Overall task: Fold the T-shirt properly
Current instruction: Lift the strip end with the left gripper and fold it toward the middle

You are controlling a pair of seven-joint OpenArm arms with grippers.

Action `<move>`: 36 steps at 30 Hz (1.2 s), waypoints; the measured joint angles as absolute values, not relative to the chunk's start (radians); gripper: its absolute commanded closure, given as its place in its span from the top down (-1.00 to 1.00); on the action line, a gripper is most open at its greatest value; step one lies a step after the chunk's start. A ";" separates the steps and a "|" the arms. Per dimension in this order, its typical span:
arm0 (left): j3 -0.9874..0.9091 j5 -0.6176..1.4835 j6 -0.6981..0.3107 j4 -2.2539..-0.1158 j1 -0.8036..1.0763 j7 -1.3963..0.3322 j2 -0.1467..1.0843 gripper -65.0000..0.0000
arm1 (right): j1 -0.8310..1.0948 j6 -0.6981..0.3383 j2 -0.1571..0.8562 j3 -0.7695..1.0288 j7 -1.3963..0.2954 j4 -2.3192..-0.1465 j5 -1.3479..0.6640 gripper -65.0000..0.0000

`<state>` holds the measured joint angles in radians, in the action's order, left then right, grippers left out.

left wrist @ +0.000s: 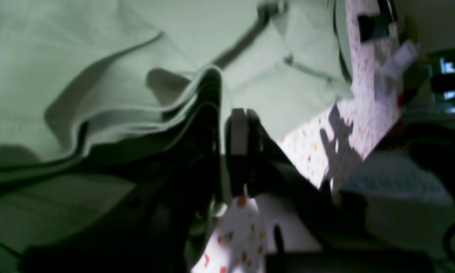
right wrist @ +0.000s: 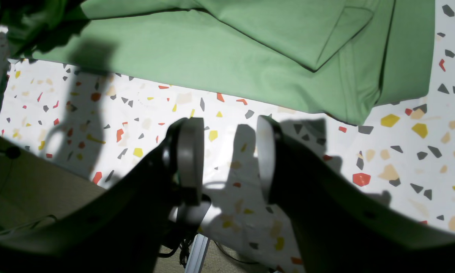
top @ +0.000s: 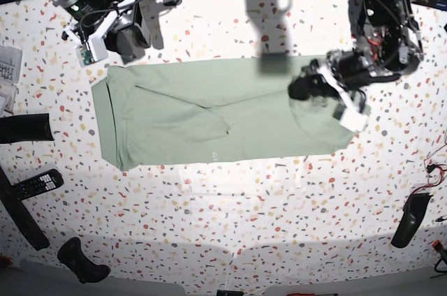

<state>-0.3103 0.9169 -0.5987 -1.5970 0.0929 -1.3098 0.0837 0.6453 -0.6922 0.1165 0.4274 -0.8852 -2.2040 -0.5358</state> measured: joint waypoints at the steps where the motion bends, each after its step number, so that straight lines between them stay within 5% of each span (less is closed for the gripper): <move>1: -0.295 0.911 -0.599 -1.597 0.096 -1.309 0.083 -1.00 | 0.645 -0.692 0.117 0.427 -0.885 -2.204 -0.536 -0.32; 12: -0.214 0.788 -0.599 -1.597 0.094 -1.223 0.083 -1.00 | 0.645 -0.692 0.117 0.427 -0.885 -2.204 -0.536 -0.32; 16: -0.213 0.824 -0.596 -1.597 0.094 -1.229 0.081 -0.03 | 0.645 -0.692 0.117 0.427 -0.885 -2.204 -0.536 -0.32; 18: -0.209 0.981 -0.591 -1.597 0.093 -1.315 0.086 0.21 | 0.643 -0.692 0.116 0.427 -0.885 -2.204 -0.536 -0.32; 24: -0.199 1.405 -0.635 -1.603 0.025 -1.400 0.211 0.24 | 0.643 -0.692 0.123 0.427 -0.886 -2.204 -0.536 -0.32; 30: -0.278 1.171 -0.632 -1.603 -0.020 -1.327 0.342 0.24 | 0.643 -0.692 0.122 0.427 -0.885 -2.204 -0.543 -0.32; 36: -0.327 0.878 -0.411 -1.604 0.013 -1.217 0.331 0.24 | 0.643 -0.692 0.121 0.427 -0.887 -2.204 -0.544 -0.32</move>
<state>-0.3275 0.8780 -0.4114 -1.6035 0.0132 -1.2175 0.3313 0.6430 -0.6922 0.1215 0.4274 -0.8867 -2.2040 -0.5438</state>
